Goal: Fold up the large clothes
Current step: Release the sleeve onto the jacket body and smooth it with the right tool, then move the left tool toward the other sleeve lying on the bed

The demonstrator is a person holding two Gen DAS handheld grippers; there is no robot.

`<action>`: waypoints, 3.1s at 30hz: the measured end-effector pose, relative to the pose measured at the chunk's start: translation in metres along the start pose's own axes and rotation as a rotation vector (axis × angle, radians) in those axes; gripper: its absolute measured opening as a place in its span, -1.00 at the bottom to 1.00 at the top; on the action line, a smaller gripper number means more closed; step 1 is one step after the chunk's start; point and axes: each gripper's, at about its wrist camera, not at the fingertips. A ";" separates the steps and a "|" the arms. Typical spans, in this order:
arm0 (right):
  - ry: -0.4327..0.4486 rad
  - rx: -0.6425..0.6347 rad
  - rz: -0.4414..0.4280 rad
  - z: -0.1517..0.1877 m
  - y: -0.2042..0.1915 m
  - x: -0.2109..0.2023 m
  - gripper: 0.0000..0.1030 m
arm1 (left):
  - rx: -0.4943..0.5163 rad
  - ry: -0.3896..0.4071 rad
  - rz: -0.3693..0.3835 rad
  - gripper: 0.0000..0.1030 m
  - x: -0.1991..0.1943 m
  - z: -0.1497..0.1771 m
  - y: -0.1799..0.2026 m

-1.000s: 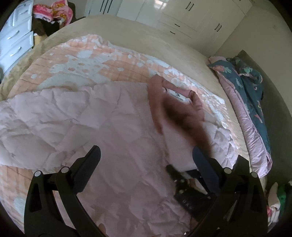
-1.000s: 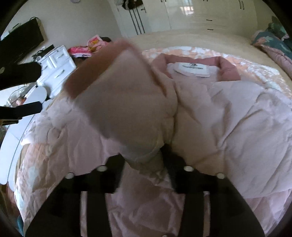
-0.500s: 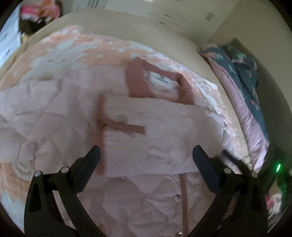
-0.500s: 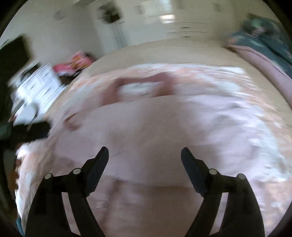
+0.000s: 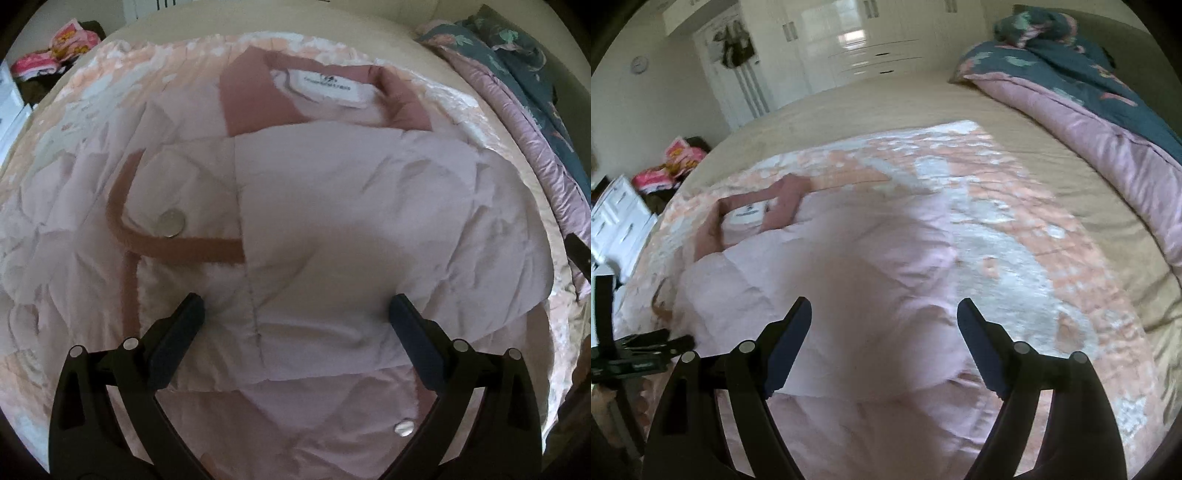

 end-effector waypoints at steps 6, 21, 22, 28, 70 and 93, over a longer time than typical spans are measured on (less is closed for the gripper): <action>-0.061 -0.063 -0.072 -0.009 -0.039 0.031 0.56 | -0.024 -0.009 0.030 0.83 0.003 -0.003 -0.013; -0.161 -0.087 0.040 0.016 -0.059 0.077 0.72 | -0.017 0.015 0.027 0.83 -0.013 0.005 -0.008; -0.161 -0.083 0.034 0.016 -0.060 0.074 0.76 | -0.016 0.019 0.029 0.83 -0.016 0.006 -0.008; -0.122 -0.054 -0.018 0.015 -0.069 0.047 0.85 | -0.007 0.061 0.016 0.83 -0.040 0.009 -0.008; 0.038 -0.254 -0.160 -0.003 -0.236 -0.056 0.92 | -0.196 0.249 -0.089 0.83 -0.165 0.051 -0.159; 0.041 -0.428 -0.275 0.011 -0.359 -0.054 0.92 | -0.420 0.282 -0.148 0.83 -0.174 0.075 -0.262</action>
Point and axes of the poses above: each gripper's, at about its wrist camera, not at the fingertips, and x roughly the way its jaws point, y to its right, z to its underside, and after that the axes turned 9 degrees about -x, right-handed
